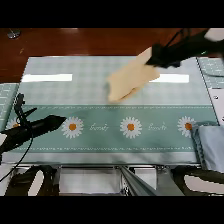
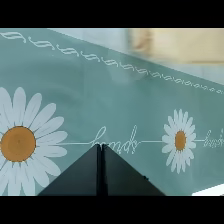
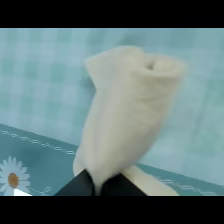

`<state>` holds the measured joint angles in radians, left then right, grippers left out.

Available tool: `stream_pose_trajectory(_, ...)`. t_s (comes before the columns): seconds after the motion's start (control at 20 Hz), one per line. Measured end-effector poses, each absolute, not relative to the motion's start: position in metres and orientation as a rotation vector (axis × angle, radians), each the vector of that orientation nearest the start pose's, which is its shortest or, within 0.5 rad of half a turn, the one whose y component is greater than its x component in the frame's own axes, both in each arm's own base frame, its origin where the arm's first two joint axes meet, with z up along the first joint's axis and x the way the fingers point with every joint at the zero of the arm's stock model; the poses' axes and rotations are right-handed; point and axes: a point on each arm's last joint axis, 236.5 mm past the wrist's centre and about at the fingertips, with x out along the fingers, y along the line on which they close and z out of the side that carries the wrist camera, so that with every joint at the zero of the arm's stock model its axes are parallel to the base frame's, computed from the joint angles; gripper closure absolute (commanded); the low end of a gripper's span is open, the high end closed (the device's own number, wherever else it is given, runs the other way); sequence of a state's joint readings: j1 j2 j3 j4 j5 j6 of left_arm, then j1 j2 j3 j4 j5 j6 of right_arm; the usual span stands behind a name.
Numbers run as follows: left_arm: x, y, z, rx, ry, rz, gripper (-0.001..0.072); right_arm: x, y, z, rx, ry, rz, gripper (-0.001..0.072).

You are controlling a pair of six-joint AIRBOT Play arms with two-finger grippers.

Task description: Fold the shirts.

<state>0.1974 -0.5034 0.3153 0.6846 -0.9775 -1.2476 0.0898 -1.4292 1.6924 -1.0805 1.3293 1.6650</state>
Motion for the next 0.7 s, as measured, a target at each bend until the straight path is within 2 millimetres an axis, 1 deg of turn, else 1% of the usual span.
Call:
stream_pose_trajectory(0.1,0.247,-0.105,0.009,-0.656,0.923,-0.348,0.0675,0.439,0.092,0.186,0.379,1.069,0.291,0.0693)
stream_pose_trajectory(0.15,0.247,-0.106,0.009,-0.654,0.923,-0.35,0.0675,0.434,0.064,0.194,0.384,1.069,0.23,0.0692)
stream_pose_trajectory(0.25,0.247,-0.106,0.009,-0.649,0.922,-0.352,0.0675,0.416,0.007,0.206,0.41,1.086,0.106,0.0692)
stream_pose_trajectory(0.3,0.247,-0.106,0.009,-0.648,0.921,-0.353,0.0676,0.402,-0.021,0.21,0.426,1.099,0.035,0.0692)
stream_pose_trajectory(0.4,0.247,-0.106,0.009,-0.646,0.921,-0.354,0.0676,0.37,-0.075,0.215,0.449,1.114,-0.119,0.0692)
stream_pose_trajectory(0.5,0.247,-0.106,0.009,-0.646,0.921,-0.355,0.0676,0.333,-0.119,0.221,0.482,1.111,-0.265,0.0693)
stream_pose_trajectory(0.55,0.247,-0.106,0.009,-0.644,0.919,-0.356,0.0676,0.312,-0.137,0.222,0.508,1.108,-0.336,0.0692)
stream_pose_trajectory(0.6,0.248,-0.105,0.01,-0.643,0.916,-0.355,0.0676,0.291,-0.15,0.222,0.534,1.106,-0.4,0.0692)
stream_pose_trajectory(0.7,0.249,-0.104,0.01,-0.634,0.907,-0.355,0.0676,0.243,-0.169,0.216,0.588,1.107,-0.534,0.0692)
